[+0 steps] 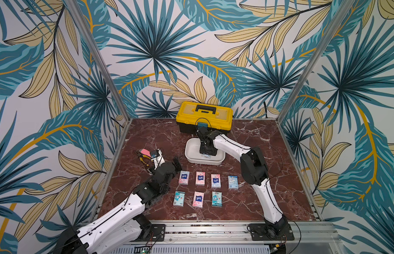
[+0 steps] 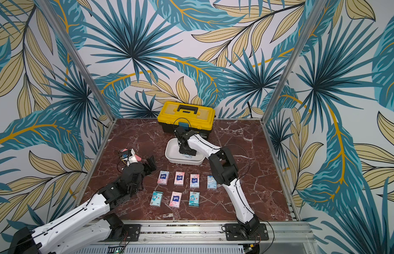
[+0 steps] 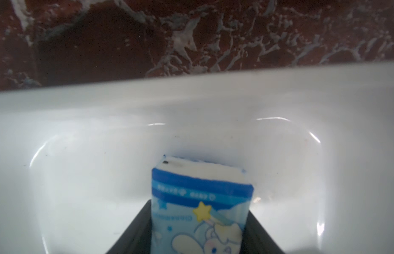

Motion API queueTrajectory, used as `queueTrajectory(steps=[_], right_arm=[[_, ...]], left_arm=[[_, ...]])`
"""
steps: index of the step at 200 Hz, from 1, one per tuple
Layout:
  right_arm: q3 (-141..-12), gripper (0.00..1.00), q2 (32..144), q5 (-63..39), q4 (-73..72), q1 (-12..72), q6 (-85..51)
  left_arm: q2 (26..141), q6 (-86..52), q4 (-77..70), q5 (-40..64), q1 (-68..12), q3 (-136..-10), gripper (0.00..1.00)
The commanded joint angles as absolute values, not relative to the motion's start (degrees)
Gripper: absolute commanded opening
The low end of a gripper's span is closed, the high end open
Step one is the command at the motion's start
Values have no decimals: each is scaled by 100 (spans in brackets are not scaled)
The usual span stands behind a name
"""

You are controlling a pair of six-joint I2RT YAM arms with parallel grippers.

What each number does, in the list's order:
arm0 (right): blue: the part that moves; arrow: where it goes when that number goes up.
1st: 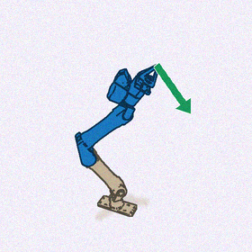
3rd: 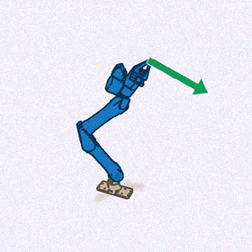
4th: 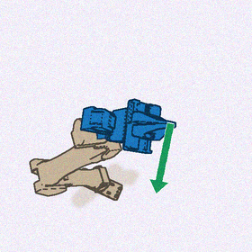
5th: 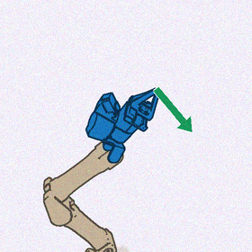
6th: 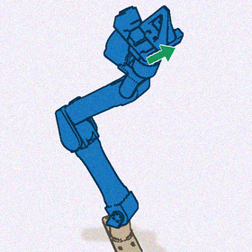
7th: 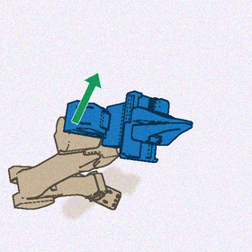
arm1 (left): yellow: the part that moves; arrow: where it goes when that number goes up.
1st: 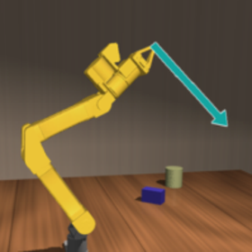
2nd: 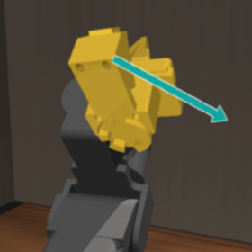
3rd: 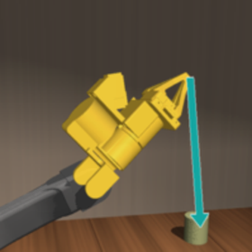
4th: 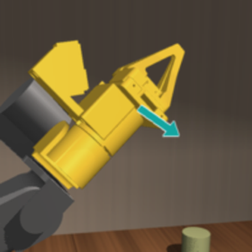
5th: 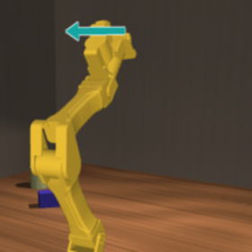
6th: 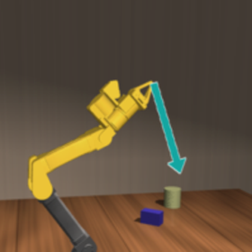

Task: Take the pocket tissues out of the storage box
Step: Pick up the pocket tissues from the storage box, then place the pocket tissues at the center of the board.

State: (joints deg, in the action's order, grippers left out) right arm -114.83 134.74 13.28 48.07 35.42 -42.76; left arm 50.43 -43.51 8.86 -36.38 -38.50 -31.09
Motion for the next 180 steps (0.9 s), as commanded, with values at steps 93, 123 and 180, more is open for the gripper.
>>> queueTrajectory(steps=[93, 123, 180], right_arm=[[-10443, 55, 11727, 1378, 4508, 3724, -3329], [-9670, 54, 10868, 1447, 4509, 3869, -3291], [-7626, 53, 8983, 1566, 4660, 4233, -3777]], left_arm=[[4950, -4394, 1261, -2823, -3637, -3182, 100], [4864, -4434, 1327, -2599, -3630, -3108, 100], [4652, -4420, 1438, -2496, -3620, -2944, 100]])
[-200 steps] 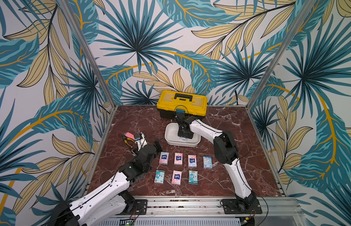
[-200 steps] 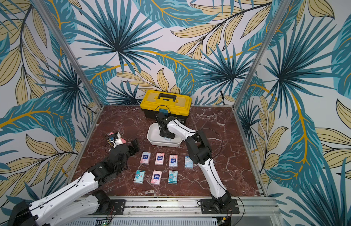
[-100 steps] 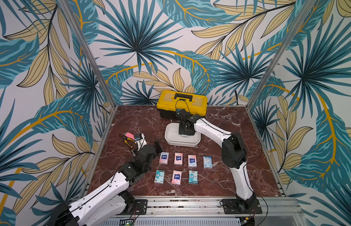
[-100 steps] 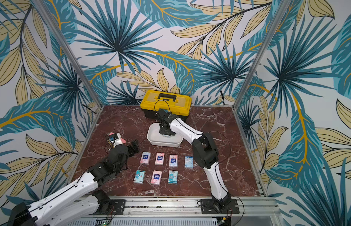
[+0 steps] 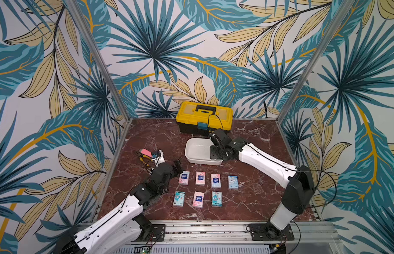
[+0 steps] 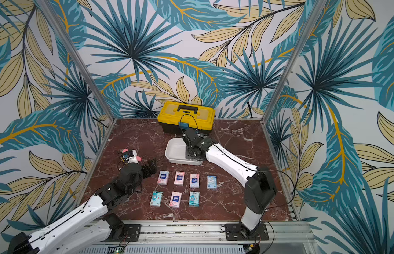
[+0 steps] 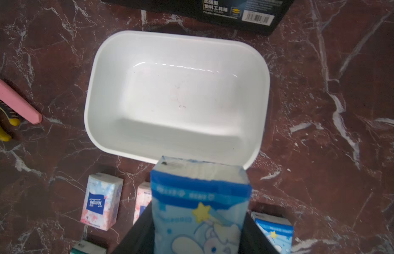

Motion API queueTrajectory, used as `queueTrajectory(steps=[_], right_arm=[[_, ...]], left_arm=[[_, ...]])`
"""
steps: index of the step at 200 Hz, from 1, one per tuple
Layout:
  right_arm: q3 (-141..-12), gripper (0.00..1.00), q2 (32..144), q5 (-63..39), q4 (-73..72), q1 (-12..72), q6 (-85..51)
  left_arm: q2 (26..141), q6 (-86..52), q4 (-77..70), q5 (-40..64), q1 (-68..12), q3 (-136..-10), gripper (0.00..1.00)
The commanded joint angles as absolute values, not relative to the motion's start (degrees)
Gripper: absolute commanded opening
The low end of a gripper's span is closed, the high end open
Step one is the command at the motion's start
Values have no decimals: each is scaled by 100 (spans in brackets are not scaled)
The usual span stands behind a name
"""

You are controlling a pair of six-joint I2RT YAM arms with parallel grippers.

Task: Take the pocket tissues out of the storage box
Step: Place the pocket tissues at the center of the board.

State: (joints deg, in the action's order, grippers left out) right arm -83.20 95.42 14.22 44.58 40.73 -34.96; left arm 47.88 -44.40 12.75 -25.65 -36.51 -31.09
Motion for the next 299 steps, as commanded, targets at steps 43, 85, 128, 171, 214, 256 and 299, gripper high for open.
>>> queueTrajectory(steps=[43, 85, 128, 171, 214, 256, 299], right_arm=[[-6251, 52, 7803, 1711, 4923, 4570, -4369], [-5276, 51, 7294, 1731, 4933, 5080, -4777], [-4614, 52, 7099, 1628, 4672, 5397, -5086], [-3956, 51, 7026, 1482, 4298, 5513, -5282], [-3621, 52, 7254, 1330, 3865, 5531, -5150], [-3538, 57, 7463, 1292, 3727, 5534, -5150], [-3611, 71, 7424, 1398, 3835, 5529, -5224]], left_arm=[[4581, -4361, 1446, -2531, -3608, -2944, 100], [4623, -4359, 1450, -2506, -3602, -2962, 100], [4650, -4319, 1489, -2435, -3588, -3001, 100], [4676, -4303, 1494, -2448, -3574, -2996, 100], [4692, -4284, 1502, -2461, -3568, -3015, 100], [4707, -4255, 1500, -2526, -3553, -3040, 100], [4823, -4107, 1450, -2618, -3560, -3196, 100]])
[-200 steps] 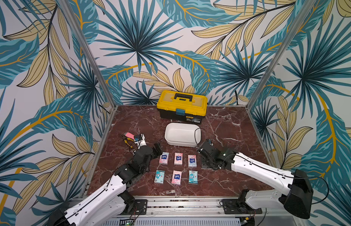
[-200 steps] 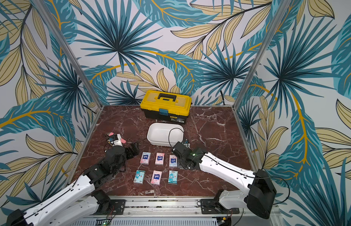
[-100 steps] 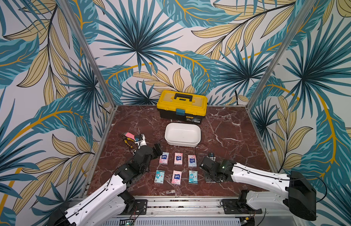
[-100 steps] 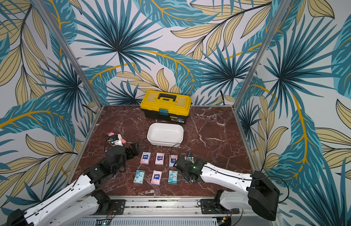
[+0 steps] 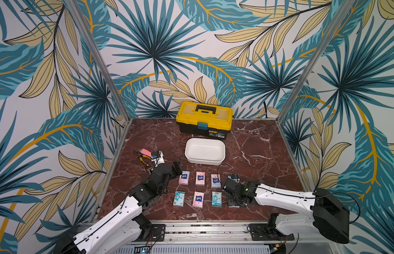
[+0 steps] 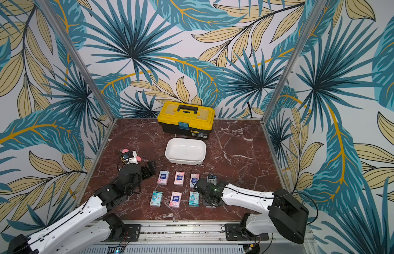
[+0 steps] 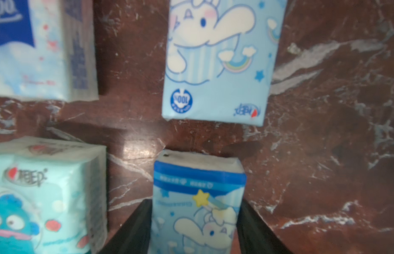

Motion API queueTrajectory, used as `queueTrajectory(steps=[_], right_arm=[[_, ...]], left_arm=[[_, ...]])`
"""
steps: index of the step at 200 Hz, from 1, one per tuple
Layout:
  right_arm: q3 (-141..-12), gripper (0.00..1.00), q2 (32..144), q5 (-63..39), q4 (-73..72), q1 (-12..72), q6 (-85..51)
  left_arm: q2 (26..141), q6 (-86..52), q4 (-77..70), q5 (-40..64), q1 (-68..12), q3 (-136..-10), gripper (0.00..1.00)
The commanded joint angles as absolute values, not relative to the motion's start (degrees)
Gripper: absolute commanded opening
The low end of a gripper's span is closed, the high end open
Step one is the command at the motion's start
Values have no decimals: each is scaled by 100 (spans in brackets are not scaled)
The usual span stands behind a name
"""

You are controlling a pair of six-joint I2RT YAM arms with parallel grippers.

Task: Take the pocket tissues out of the storage box
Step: Place the pocket tissues at the center of the board.

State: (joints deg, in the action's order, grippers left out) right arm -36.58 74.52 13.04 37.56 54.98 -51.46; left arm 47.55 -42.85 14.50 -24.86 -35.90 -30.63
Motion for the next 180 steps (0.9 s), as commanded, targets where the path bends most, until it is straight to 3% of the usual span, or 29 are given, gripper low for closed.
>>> queueTrajectory(steps=[1, 72, 99, 180], right_arm=[[-3616, 71, 7421, 1402, 3843, 5529, -5227], [-4610, 87, 6788, 2279, 4997, 5529, -4959], [-5193, 99, 6570, 2918, 5371, 5472, -4643], [-6022, 99, 6037, 4268, 5292, 3886, -3186]], left_arm=[[4824, -4106, 1450, -2618, -3560, -3202, 100], [4899, -3896, 1153, -3208, -3534, -3269, 100], [4924, -3811, 1066, -3472, -3452, -3278, 100], [5428, -3877, 850, -3350, -2326, -3383, 100]])
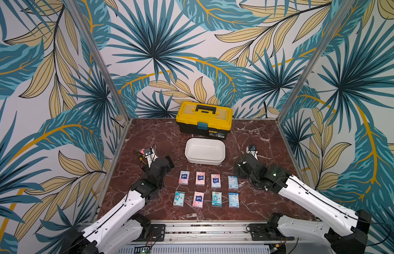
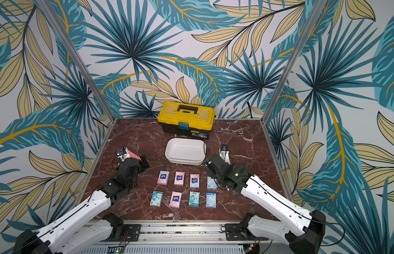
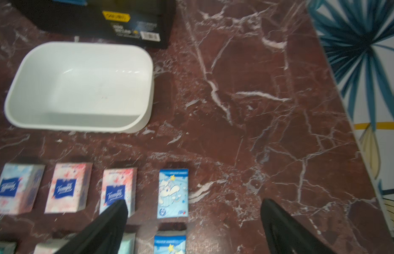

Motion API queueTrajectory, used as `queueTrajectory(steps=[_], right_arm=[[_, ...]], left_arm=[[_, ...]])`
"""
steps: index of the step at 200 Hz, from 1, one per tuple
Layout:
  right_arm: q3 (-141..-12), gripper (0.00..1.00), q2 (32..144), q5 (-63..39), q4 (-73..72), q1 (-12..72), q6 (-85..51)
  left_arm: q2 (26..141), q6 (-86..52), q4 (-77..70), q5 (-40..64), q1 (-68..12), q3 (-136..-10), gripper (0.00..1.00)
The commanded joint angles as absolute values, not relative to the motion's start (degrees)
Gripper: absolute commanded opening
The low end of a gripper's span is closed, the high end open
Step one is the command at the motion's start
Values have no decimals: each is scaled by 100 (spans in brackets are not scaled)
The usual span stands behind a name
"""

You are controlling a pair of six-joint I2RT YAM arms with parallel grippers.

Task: Take the pocket tissues out of the storage box
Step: Place the pocket tissues at the center of the board, then reset both arms

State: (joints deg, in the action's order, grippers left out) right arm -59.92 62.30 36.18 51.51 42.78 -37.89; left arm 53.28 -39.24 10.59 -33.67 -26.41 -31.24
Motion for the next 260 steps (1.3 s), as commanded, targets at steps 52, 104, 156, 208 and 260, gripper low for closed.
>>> queueTrajectory(steps=[52, 104, 156, 208, 260], right_arm=[[-5212, 99, 5309, 4349, 4211, 2704, -2309], [-4005, 99, 5032, 3938, 2315, 1593, -1565], [-2948, 99, 5778, 3235, -286, 844, -849], [-2425, 99, 7176, 2264, -3029, 643, -241], [-2252, 99, 7912, 1093, -4468, 403, -13]], left_arm=[[5554, -3752, 567, -2954, -1620, -3340, 100], [5590, -3411, -53, -2931, -1509, -2997, 100], [5625, -2692, -484, -2929, -1488, -2857, 100], [5611, -2108, -738, -3068, -1474, -2786, 100], [5582, -1834, -717, -3342, -1468, -2687, 100]])
